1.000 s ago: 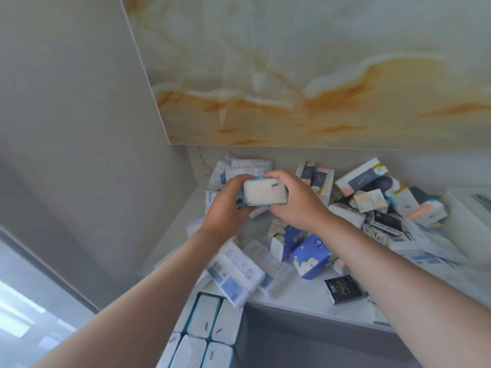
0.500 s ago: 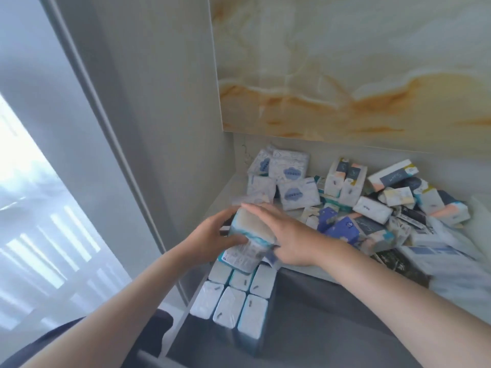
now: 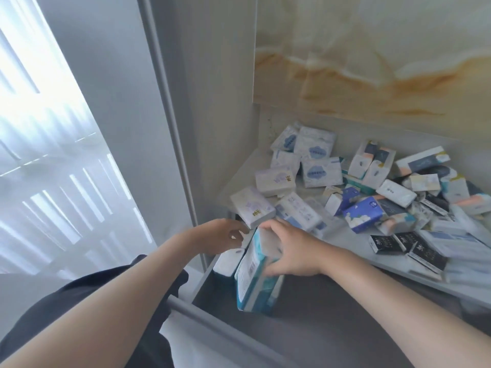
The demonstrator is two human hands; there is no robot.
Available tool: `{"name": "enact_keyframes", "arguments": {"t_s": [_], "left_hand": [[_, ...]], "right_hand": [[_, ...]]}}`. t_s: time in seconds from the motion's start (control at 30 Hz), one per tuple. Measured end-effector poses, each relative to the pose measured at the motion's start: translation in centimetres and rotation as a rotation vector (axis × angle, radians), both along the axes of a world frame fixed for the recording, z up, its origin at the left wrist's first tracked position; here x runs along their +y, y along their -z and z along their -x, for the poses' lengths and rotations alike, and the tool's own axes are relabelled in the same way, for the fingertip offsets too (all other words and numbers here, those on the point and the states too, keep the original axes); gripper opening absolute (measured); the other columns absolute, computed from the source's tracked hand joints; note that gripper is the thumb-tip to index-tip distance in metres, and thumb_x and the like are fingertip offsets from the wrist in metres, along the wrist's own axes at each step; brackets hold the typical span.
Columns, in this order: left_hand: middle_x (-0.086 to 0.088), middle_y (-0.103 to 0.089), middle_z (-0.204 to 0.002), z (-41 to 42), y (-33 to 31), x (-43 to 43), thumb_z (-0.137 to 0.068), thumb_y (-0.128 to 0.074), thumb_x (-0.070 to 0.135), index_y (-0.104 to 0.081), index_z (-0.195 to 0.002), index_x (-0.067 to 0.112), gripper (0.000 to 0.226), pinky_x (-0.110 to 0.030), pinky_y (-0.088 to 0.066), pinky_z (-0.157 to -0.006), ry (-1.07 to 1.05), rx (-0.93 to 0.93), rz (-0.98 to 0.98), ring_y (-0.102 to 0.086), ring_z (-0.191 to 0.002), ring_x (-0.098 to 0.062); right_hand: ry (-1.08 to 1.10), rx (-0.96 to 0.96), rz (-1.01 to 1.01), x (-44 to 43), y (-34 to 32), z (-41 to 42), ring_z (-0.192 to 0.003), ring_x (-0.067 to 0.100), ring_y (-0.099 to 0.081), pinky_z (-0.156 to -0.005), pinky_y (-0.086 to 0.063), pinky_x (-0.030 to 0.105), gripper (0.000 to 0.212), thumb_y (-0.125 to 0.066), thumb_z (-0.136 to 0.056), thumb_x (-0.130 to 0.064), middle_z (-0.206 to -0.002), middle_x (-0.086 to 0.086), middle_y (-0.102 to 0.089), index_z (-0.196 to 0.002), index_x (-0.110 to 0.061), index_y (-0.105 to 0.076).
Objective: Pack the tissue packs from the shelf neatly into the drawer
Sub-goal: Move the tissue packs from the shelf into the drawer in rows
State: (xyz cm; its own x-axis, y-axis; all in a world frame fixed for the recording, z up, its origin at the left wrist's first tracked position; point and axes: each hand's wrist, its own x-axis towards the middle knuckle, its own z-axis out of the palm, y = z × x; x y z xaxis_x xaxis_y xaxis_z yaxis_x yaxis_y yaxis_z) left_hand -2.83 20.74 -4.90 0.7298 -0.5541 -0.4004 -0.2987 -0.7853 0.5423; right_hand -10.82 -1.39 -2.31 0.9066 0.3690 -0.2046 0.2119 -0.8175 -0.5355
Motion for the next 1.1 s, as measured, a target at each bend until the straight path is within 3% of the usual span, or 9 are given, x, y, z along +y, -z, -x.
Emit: {"name": "enact_keyframes", "arguments": {"t_s": [0.13,0.23,0.4,0.53,0.63,0.77,0.87,1.03,1.1], "left_hand": [[0.016,-0.065,-0.114,0.7,2.0,1.9,-0.095,-0.036,0.008,-0.059,-0.127,0.032,0.046,-0.029,-0.048,-0.094,0.000,0.029,-0.176,-0.058,-0.105,-0.013],[0.013,-0.066,-0.111,1.0,2.6,3.3,-0.091,-0.031,-0.002,-0.060,-0.125,0.026,0.053,-0.027,-0.049,-0.088,-0.026,0.045,-0.188,-0.060,-0.101,-0.014],[0.007,-0.068,-0.105,2.0,2.8,4.5,-0.092,-0.030,0.001,-0.060,-0.120,0.024,0.047,-0.032,-0.060,-0.078,-0.119,0.128,-0.070,-0.069,-0.091,-0.014],[-0.003,-0.062,-0.121,2.5,2.5,4.2,-0.096,-0.042,0.006,-0.052,-0.131,0.018,0.038,-0.028,-0.060,-0.070,-0.247,0.281,0.001,-0.070,-0.085,-0.015],[-0.004,-0.055,-0.124,2.9,3.0,4.7,-0.091,-0.055,0.018,-0.050,-0.136,0.019,0.046,-0.034,-0.060,-0.078,-0.258,0.334,-0.026,-0.070,-0.091,-0.019],[-0.002,-0.055,-0.128,3.3,4.3,5.6,-0.085,-0.071,0.023,-0.044,-0.140,0.022,0.062,-0.036,-0.056,-0.087,-0.122,0.200,-0.207,-0.066,-0.082,-0.020],[-0.002,-0.057,-0.131,3.2,5.1,5.3,-0.086,-0.073,0.021,-0.041,-0.143,0.020,0.066,-0.032,-0.049,-0.092,-0.087,0.135,-0.228,-0.061,-0.104,-0.023],[0.000,-0.053,-0.132,3.1,6.3,4.4,-0.083,-0.074,0.024,-0.052,-0.133,0.027,0.055,-0.028,-0.044,-0.090,0.033,0.033,-0.303,-0.056,-0.113,-0.021],[-0.001,-0.048,-0.132,3.2,6.5,4.0,-0.083,-0.075,0.028,-0.053,-0.135,0.029,0.056,-0.034,-0.046,-0.096,0.076,0.007,-0.356,-0.055,-0.116,-0.023]], "right_hand": [[0.085,0.069,-0.088,2.0,1.0,0.3,-0.120,0.008,-0.045,-0.100,-0.043,0.031,0.089,-0.083,-0.062,-0.049,-0.132,-0.017,-0.043,-0.136,-0.039,-0.034],[0.101,0.075,-0.085,3.9,2.6,0.7,-0.118,0.010,-0.044,-0.096,-0.041,0.027,0.091,-0.082,-0.062,-0.045,-0.133,-0.012,-0.038,-0.137,-0.036,-0.031],[0.118,0.087,-0.032,6.9,5.4,0.9,-0.112,0.013,-0.048,-0.095,-0.044,0.029,0.093,-0.082,-0.062,-0.045,-0.129,-0.010,-0.032,-0.137,-0.034,-0.029],[0.186,0.045,0.029,10.1,8.0,1.3,-0.101,0.021,-0.054,-0.085,-0.050,0.036,0.079,-0.080,-0.068,-0.041,-0.124,-0.003,-0.030,-0.128,-0.027,-0.031],[0.110,0.005,0.072,13.0,10.7,1.5,-0.103,0.029,-0.049,-0.083,-0.041,0.036,0.055,-0.065,-0.078,-0.040,-0.128,0.006,-0.041,-0.125,-0.019,-0.044],[0.085,0.166,-0.001,12.9,13.1,2.3,-0.116,0.022,-0.053,-0.097,-0.043,0.029,0.083,-0.070,-0.074,-0.032,-0.140,-0.001,-0.024,-0.144,-0.031,-0.024],[0.027,0.230,-0.009,11.3,14.0,2.7,-0.123,0.021,-0.050,-0.105,-0.037,0.025,0.083,-0.056,-0.083,-0.010,-0.148,-0.004,-0.020,-0.153,-0.036,-0.019],[0.171,0.033,-0.071,11.0,14.8,2.1,-0.098,0.022,-0.059,-0.093,-0.050,0.036,0.055,-0.048,-0.088,0.003,-0.130,-0.002,-0.040,-0.135,-0.023,-0.050],[0.150,0.039,-0.076,11.2,14.9,1.8,-0.105,0.023,-0.060,-0.097,-0.047,0.032,0.053,-0.047,-0.087,0.003,-0.129,0.000,-0.048,-0.132,-0.022,-0.058]]}}
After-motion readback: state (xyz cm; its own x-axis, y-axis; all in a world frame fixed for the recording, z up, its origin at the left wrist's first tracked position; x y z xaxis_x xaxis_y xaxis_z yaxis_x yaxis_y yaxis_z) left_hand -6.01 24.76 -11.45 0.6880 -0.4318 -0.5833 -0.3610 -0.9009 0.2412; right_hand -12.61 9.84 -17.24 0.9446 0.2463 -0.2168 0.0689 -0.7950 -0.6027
